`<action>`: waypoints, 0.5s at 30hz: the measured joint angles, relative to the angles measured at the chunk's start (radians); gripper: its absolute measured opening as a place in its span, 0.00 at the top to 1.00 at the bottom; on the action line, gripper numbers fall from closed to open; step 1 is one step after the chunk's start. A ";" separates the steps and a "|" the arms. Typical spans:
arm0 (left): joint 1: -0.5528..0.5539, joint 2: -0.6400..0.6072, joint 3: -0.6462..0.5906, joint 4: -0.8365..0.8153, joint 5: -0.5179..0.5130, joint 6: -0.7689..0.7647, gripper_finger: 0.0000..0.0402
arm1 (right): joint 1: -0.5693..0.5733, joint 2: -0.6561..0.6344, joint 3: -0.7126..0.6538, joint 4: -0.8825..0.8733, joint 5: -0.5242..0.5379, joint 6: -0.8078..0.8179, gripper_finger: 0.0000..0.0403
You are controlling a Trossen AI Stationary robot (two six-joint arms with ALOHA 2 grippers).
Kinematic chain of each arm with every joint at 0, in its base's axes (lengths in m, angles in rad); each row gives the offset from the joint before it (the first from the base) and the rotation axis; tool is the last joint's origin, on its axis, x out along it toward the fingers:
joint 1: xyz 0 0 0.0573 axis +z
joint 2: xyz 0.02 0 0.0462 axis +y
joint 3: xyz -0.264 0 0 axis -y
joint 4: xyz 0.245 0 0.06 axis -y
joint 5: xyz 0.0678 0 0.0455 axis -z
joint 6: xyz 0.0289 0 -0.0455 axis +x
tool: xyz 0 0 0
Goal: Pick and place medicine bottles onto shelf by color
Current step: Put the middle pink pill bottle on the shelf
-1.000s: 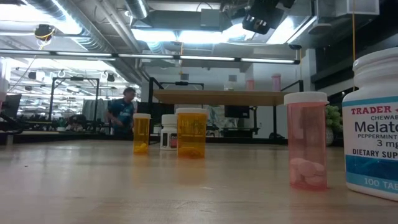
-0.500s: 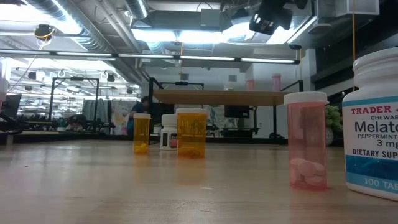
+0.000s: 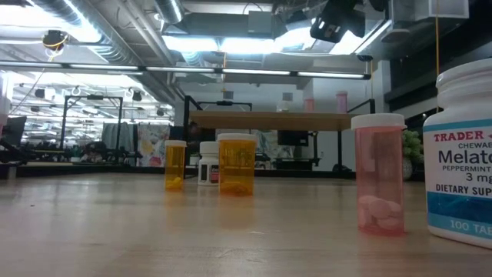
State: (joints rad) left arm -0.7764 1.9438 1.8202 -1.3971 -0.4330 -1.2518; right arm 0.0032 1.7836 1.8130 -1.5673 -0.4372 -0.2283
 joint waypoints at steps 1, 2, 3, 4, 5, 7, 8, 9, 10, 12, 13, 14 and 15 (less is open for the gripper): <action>0.002 0.000 0.000 -0.007 0.017 -0.011 0.89 | 0.000 0.000 0.000 0.000 0.000 -0.005 0.56; 0.005 0.000 0.000 -0.016 0.041 -0.019 0.89 | 0.000 0.000 0.000 0.000 0.000 -0.012 0.56; 0.010 0.000 0.000 -0.021 0.065 -0.023 0.89 | 0.000 0.000 0.000 0.000 0.000 -0.015 0.56; 0.014 0.000 0.000 -0.026 0.081 -0.024 0.89 | 0.000 0.000 0.000 0.000 0.000 -0.016 0.56; 0.019 0.000 0.000 -0.034 0.096 -0.021 0.89 | 0.000 0.000 0.000 0.000 0.000 -0.016 0.56; 0.030 0.000 0.000 -0.043 0.112 -0.011 0.89 | 0.000 0.000 0.000 0.003 0.000 -0.016 0.56; 0.035 0.000 0.000 -0.045 0.123 0.001 0.89 | 0.000 0.000 0.000 0.005 0.000 -0.016 0.56; 0.039 0.000 0.000 -0.045 0.129 0.011 0.89 | 0.000 0.000 0.000 0.006 0.000 -0.016 0.56; 0.044 -0.001 0.000 -0.045 0.134 0.025 0.89 | 0.000 0.000 0.000 0.006 0.000 -0.016 0.56; 0.048 -0.004 0.000 -0.050 0.137 0.038 0.89 | 0.000 0.000 0.000 0.006 0.000 -0.016 0.56; 0.051 -0.005 0.000 -0.052 0.137 0.042 0.89 | 0.000 0.000 0.000 0.006 0.000 -0.015 0.56; 0.054 -0.005 0.000 -0.055 0.137 0.049 0.89 | 0.000 0.000 0.000 0.006 0.000 -0.015 0.56; 0.055 -0.005 0.000 -0.059 0.137 0.050 0.89 | 0.000 0.000 0.000 0.006 0.000 -0.016 0.56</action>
State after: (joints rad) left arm -0.7216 1.9384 1.8202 -1.4561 -0.2965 -1.2013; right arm 0.0032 1.7836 1.8130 -1.5612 -0.4374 -0.2439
